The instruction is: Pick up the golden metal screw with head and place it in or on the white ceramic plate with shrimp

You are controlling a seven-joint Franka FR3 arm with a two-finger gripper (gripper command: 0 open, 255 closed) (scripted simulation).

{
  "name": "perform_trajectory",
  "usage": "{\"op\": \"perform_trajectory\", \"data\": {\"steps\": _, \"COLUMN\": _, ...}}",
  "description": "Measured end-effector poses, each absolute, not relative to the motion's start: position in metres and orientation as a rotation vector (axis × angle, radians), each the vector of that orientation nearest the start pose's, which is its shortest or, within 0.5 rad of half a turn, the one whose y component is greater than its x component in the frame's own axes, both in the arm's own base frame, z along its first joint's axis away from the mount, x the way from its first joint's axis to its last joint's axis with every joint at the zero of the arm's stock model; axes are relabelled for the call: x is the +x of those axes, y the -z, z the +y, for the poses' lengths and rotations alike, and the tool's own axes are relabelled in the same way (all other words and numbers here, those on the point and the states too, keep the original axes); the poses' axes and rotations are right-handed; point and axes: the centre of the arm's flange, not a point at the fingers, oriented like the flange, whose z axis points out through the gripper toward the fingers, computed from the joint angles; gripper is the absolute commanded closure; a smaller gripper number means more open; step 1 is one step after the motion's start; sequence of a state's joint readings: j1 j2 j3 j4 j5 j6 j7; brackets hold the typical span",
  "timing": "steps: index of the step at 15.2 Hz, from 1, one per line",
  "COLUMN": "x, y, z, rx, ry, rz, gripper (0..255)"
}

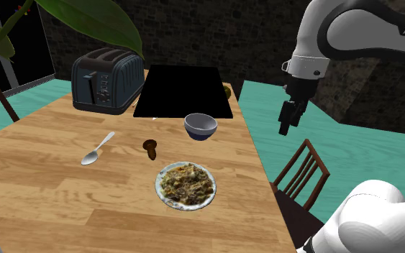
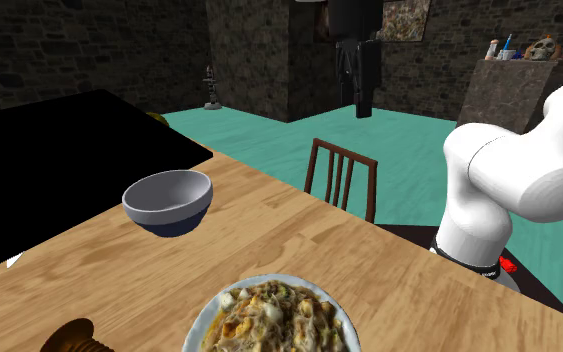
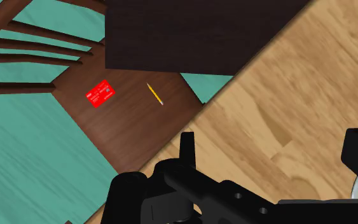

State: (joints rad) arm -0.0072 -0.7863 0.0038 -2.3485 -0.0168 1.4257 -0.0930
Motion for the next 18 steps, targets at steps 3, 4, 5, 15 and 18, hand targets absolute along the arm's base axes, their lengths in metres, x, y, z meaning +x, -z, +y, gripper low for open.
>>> {"op": "perform_trajectory", "data": {"steps": 3, "x": 0.3, "y": -0.579, "z": 0.007, "rx": -3.144, "ry": -0.218, "rz": -0.137, "gripper": 0}}
{"op": "perform_trajectory", "data": {"steps": 4, "x": 0.308, "y": -0.575, "z": 0.016, "rx": -3.143, "ry": -0.22, "rz": -0.137, "gripper": 0}}
{"op": "perform_trajectory", "data": {"steps": 5, "x": 0.317, "y": -0.572, "z": 0.024, "rx": -3.143, "ry": -0.221, "rz": -0.137, "gripper": 0}}
{"op": "perform_trajectory", "data": {"steps": 15, "x": 0.404, "y": -0.529, "z": 0.118, "rx": -3.139, "ry": -0.233, "rz": -0.135, "gripper": 0}}
{"op": "perform_trajectory", "data": {"steps": 18, "x": 0.428, "y": -0.515, "z": 0.143, "rx": -3.138, "ry": -0.238, "rz": -0.134, "gripper": 0}}
